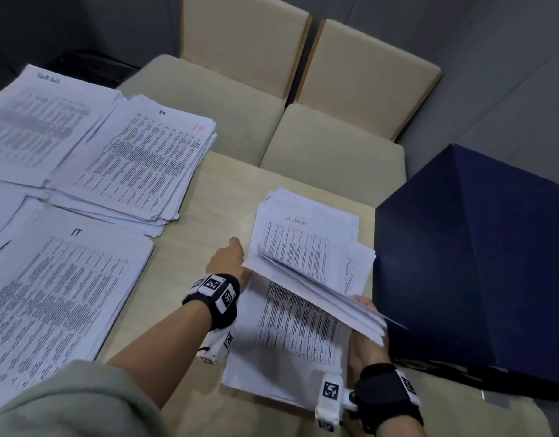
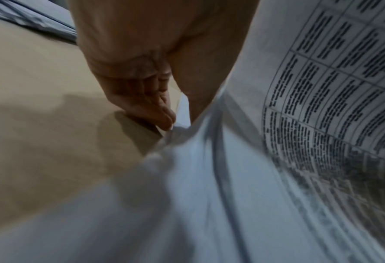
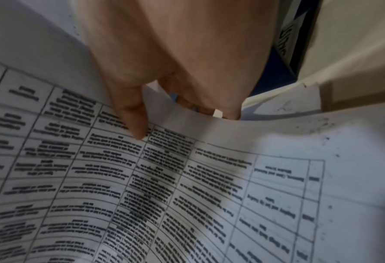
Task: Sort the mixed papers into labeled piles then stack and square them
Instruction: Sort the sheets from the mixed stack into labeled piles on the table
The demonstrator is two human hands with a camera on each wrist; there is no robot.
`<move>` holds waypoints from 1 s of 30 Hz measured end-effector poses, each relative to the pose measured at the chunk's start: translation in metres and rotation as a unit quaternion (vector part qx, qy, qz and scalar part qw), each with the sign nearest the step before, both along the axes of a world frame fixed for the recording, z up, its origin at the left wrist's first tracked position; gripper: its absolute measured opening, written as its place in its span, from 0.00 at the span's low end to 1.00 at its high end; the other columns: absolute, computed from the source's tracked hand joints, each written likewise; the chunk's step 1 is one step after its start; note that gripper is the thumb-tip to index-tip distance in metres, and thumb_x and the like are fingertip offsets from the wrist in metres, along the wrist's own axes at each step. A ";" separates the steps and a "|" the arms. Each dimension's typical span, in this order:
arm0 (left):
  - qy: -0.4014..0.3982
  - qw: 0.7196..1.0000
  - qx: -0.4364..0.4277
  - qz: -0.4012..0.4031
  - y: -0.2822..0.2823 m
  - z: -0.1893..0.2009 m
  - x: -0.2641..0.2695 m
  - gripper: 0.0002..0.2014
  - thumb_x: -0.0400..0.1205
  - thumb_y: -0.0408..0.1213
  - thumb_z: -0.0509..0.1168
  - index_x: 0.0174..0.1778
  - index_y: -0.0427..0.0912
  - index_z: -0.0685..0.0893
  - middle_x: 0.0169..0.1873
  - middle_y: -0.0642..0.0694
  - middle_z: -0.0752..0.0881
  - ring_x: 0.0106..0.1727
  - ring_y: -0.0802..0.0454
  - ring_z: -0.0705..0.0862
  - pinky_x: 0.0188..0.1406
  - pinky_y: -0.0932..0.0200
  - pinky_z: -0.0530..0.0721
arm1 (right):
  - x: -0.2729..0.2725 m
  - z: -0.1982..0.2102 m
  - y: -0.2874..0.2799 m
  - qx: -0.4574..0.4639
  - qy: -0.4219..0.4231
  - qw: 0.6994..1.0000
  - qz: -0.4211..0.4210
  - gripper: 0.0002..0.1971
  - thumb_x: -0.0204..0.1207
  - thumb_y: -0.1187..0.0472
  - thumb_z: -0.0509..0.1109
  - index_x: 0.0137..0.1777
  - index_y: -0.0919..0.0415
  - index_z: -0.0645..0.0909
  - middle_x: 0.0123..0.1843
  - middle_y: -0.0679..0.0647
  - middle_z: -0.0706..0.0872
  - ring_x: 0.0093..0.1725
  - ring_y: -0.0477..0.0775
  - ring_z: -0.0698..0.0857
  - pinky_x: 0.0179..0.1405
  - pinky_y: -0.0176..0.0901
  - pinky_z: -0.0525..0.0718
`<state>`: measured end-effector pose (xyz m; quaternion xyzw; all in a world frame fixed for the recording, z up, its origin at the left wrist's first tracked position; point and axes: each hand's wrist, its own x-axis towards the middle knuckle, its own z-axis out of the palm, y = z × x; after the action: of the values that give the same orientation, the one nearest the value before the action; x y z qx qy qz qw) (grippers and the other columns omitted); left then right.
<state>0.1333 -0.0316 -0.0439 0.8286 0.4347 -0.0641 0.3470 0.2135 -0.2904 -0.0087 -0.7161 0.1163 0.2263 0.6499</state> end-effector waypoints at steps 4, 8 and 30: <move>0.016 1.000 -0.013 0.002 0.015 0.002 -0.010 0.19 0.74 0.54 0.74 0.40 0.42 0.78 0.33 0.46 0.84 0.35 0.45 0.83 0.34 0.56 0.80 | 0.000 0.005 0.004 0.023 0.040 0.999 -0.029 0.09 0.80 0.74 0.65 0.50 0.60 0.83 0.43 0.57 0.91 0.50 0.61 0.91 0.41 0.47 0.86; -0.104 0.994 -0.030 0.001 0.021 0.001 -0.022 0.10 0.78 0.43 0.73 0.40 0.42 0.82 0.33 0.46 0.85 0.36 0.41 0.84 0.33 0.56 0.80 | 0.004 0.018 0.014 0.087 0.058 0.994 -0.041 0.08 0.77 0.76 0.64 0.45 0.65 0.81 0.40 0.58 0.91 0.43 0.60 0.90 0.36 0.46 0.87; 0.047 0.997 -0.001 -0.063 0.003 0.015 0.005 0.06 0.80 0.39 0.64 0.47 0.40 0.78 0.46 0.44 0.82 0.43 0.43 0.78 0.42 0.55 0.76 | 0.010 -0.001 0.007 0.125 0.010 0.991 -0.050 0.16 0.76 0.80 0.62 0.34 0.60 0.73 0.36 0.57 0.79 0.46 0.57 0.77 0.57 0.50 0.77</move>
<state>0.1380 -0.0286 -0.0285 0.8500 0.3978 -0.1246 0.3221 0.2238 -0.2830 -0.0099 -0.6203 0.1297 0.2136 0.7435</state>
